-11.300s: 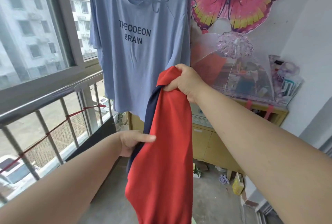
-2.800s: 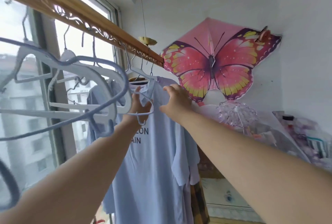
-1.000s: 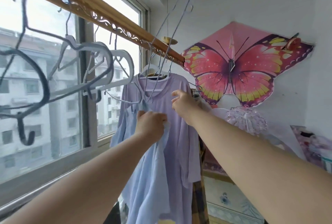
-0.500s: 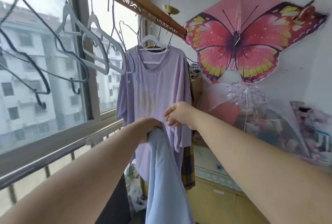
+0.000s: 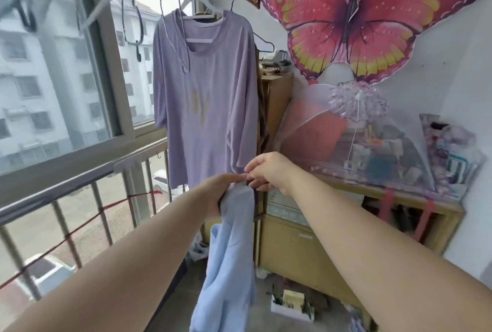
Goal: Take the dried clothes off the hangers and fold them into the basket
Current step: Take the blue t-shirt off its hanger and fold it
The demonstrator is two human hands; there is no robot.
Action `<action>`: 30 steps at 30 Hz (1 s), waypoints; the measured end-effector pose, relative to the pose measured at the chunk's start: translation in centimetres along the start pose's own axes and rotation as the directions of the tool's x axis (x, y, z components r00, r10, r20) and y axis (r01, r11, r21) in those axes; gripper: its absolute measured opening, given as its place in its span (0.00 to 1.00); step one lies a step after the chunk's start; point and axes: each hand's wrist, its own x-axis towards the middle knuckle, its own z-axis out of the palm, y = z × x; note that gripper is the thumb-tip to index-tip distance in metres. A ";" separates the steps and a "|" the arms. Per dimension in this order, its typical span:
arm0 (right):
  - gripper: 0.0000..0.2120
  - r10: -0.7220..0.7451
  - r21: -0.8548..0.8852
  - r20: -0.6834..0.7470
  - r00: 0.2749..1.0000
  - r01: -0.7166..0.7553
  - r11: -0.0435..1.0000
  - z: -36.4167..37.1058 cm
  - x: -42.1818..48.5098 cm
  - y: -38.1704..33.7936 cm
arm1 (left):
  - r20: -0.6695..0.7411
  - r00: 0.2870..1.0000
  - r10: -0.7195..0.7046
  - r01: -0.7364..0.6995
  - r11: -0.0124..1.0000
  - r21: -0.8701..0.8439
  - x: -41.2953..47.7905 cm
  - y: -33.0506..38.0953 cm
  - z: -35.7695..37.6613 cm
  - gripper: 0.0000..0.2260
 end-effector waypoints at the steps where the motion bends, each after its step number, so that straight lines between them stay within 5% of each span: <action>1: 0.10 0.008 0.009 0.013 1.000 -0.008 1.000 0.1 -0.1 0.5 | 0.000 1.000 0.014 -0.014 1.000 -0.005 0.1 -0.5 0.0 0.09; 5: 0.09 0.041 0.035 0.009 0.999 -0.041 0.999 0.4 -0.4 2.3 | -0.036 0.992 0.118 -0.118 0.993 0.008 0.8 -1.5 0.0 0.08; 9: 0.04 0.033 0.095 0.040 0.999 -0.037 0.995 0.7 -0.6 3.7 | -0.156 0.946 0.283 -0.248 0.946 0.210 1.5 -2.4 0.1 0.07; 16: 0.04 -0.065 -0.093 0.065 0.996 0.071 0.993 1.9 0.1 7.3 | -0.173 0.873 0.456 -0.420 0.883 0.211 1.9 -3.9 -0.4 0.15; 21: 0.06 -0.171 -0.271 0.001 0.985 0.165 0.948 1.8 0.1 8.1 | -0.045 0.910 0.412 -0.386 0.881 0.272 1.9 -4.7 -0.8 0.16; 26: 0.08 -0.258 -0.444 -0.040 0.965 0.214 0.870 1.4 0.1 7.9 | -0.182 0.921 0.344 -0.317 0.934 0.163 2.4 -6.3 -1.1 0.15; 30: 0.06 -0.312 -0.356 -0.008 0.950 0.289 0.889 1.0 -0.9 7.1 | -0.081 0.963 0.256 -0.201 0.887 0.415 3.1 -8.9 -1.7 0.23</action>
